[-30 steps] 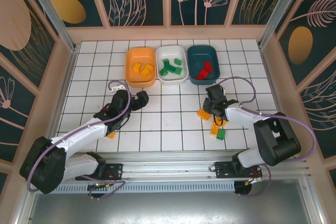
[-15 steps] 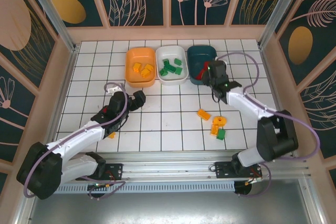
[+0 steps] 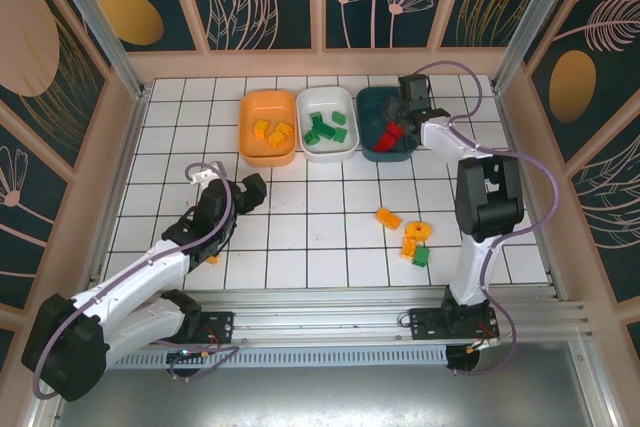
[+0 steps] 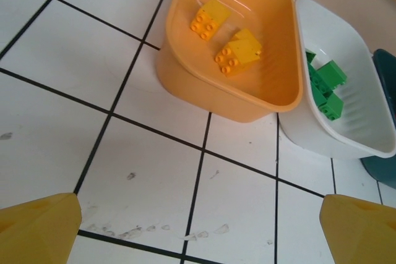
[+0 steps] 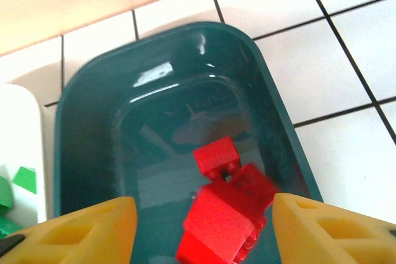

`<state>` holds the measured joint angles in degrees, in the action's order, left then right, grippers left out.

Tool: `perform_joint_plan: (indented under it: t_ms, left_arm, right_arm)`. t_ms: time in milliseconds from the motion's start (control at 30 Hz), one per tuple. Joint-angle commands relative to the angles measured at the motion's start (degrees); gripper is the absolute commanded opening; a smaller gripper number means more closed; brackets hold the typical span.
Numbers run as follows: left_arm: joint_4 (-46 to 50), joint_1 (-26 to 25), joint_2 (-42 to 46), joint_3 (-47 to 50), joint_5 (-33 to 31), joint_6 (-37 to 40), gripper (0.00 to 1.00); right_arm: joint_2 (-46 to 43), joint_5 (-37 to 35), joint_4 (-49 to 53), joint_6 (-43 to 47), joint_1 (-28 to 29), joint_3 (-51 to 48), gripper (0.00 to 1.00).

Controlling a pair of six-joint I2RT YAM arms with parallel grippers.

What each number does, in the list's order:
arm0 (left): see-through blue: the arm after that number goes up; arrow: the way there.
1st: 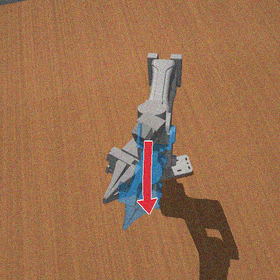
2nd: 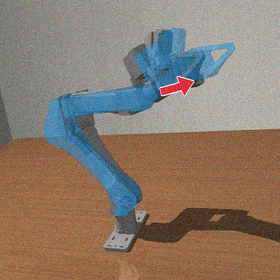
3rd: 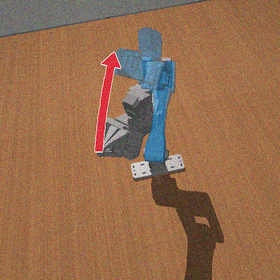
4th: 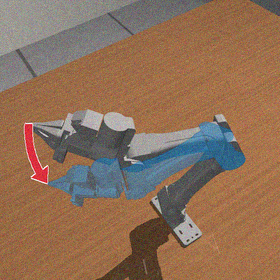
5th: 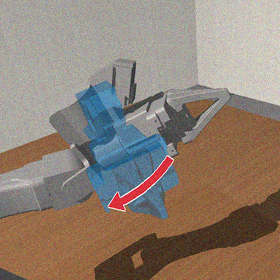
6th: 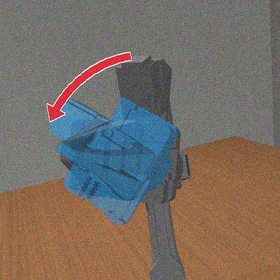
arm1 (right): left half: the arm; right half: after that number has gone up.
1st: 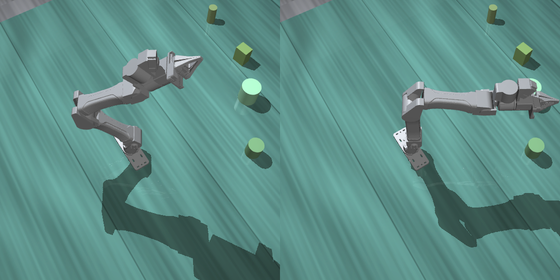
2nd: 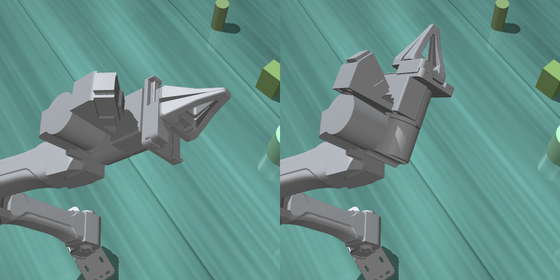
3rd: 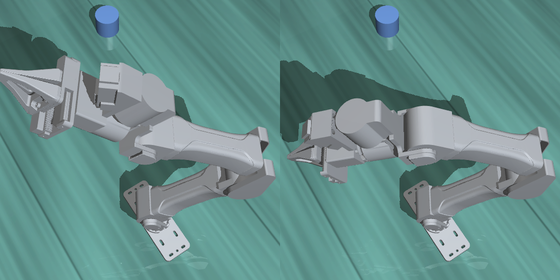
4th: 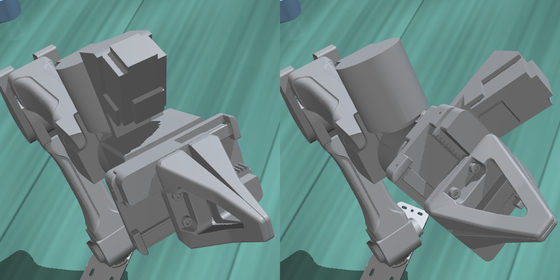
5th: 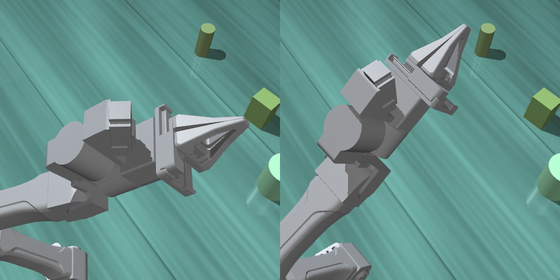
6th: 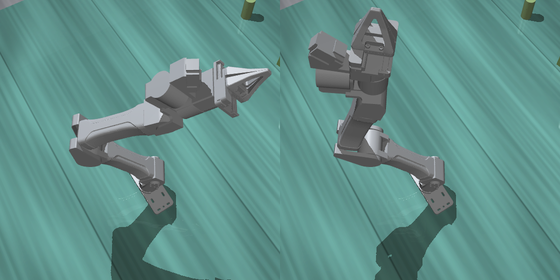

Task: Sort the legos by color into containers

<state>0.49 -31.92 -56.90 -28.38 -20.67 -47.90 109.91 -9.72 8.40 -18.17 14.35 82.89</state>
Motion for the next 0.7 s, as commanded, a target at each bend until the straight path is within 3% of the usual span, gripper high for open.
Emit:
perform_joint_plan:
  t_ms: [0, 233, 333, 467, 667]
  left_arm:
    - [5.39, 0.25, 1.49, 0.2, -3.99, -1.91, 0.99]
    - [15.13, 0.89, 2.68, -0.39, -8.33, -8.97, 0.99]
    - [18.07, 3.8, 3.3, 0.54, -7.85, -10.53, 0.97]
    - [15.77, 12.91, 3.69, 2.76, -2.12, -7.51, 0.87]
    - [10.58, 16.81, -6.17, -0.84, 1.32, -4.38, 0.67]
  right_arm:
    - [-6.9, 0.32, -0.87, -0.21, 0.99, -1.86, 0.61]
    - [-18.95, -1.65, -5.53, -0.33, 7.5, -13.98, 0.62]
    - [-24.15, -2.27, -8.27, -1.1, 12.02, -21.74, 0.62]
    - [-28.86, -0.95, -10.63, -2.48, 15.73, -30.43, 0.62]
    - [-32.14, 0.42, -13.19, -2.22, 16.53, -38.56, 0.61]
